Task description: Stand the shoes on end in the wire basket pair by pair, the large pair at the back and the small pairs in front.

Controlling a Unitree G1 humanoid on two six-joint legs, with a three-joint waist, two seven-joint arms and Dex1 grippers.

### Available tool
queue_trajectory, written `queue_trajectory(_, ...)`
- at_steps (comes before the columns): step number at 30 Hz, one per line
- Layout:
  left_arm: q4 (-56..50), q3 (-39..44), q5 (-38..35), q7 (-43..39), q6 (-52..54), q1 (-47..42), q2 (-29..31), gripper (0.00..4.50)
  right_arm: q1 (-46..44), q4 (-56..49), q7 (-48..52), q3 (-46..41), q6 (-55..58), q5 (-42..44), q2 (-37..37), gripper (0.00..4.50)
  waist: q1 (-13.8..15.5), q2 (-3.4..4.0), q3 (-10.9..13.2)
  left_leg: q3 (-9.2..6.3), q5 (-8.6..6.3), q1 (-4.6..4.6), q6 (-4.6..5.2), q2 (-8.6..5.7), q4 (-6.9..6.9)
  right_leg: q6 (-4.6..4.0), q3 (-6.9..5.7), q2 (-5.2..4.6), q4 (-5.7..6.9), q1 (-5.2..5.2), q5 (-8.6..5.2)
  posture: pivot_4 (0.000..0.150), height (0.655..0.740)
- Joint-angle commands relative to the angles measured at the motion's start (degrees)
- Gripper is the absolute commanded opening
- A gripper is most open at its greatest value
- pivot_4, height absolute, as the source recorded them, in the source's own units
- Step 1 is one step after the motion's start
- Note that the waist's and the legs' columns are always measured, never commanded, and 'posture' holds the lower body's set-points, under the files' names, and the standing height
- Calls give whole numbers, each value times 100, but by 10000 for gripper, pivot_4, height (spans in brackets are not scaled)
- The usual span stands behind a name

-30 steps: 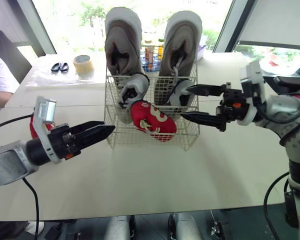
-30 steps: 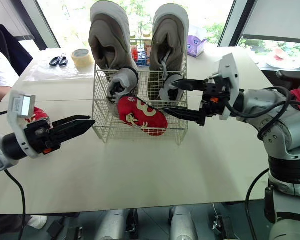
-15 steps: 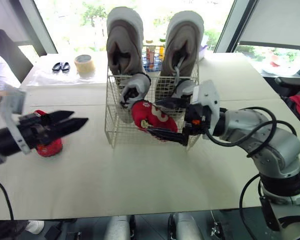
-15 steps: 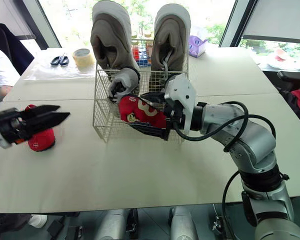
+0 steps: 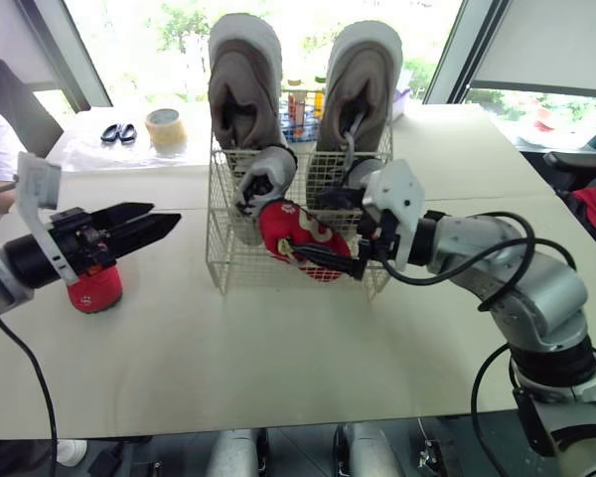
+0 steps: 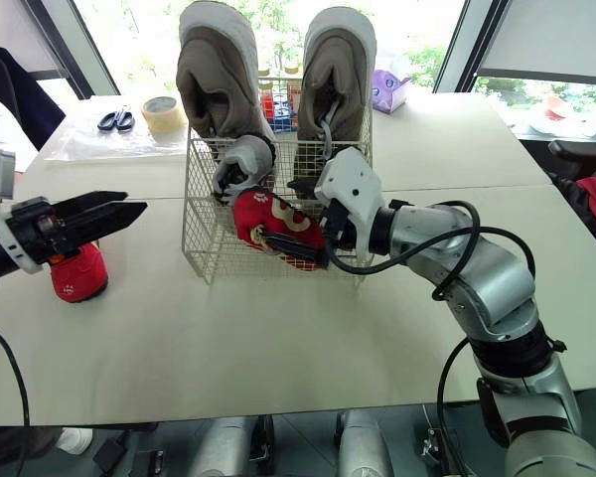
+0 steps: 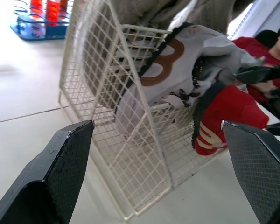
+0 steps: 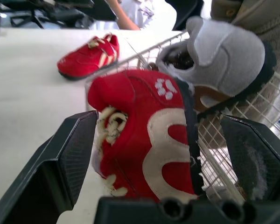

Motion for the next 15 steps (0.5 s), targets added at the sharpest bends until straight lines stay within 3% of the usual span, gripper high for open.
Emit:
queue_trajectory(1, -427, -162, 196, -604, 126, -51, 254, 44878, -49, -218, -340, 84, 34, -306, 153, 45000, -2, 0, 0, 1, 0, 0, 0, 0, 0, 0, 0, 0, 1, -1, 0, 1500, 6675)
queue_trajectory(5, -1165, -489, 285, -1127, 231, -129, 545, 44878, -24, -431, -699, 142, 314, -527, 232, 45000, 8, 0, 0, 1, 1, -1, -2, 0, 0, 0, 0, 0, 1, -2, 0, 1500, 6675)
queue_trajectory(9, -1264, -714, 194, -1044, 189, -509, 474, 44878, -88, -590, -1043, 100, 594, -741, 276, 45000, 15, 0, 0, -1, 3, 0, -5, 0, 2, -1, 0, 0, 1, 2, 0, 1500, 6675)
queue_trajectory(12, -1146, -870, 308, -1099, 173, -672, 375, 45000, -118, -796, -1259, 125, 838, -849, 319, 36693, 14, 0, 0, -2, 4, 3, -6, 0, 2, -1, 0, 2, 3, 3, 0, 1500, 6675)
queue_trajectory(15, -1168, -1073, 282, -938, 218, -880, 251, 45000, -65, -1009, -1336, 112, 1026, -833, 329, 22480, 25, 0, 0, -3, 5, 2, -5, -1, 2, 0, 0, 2, 3, 5, 0, 1500, 6675)
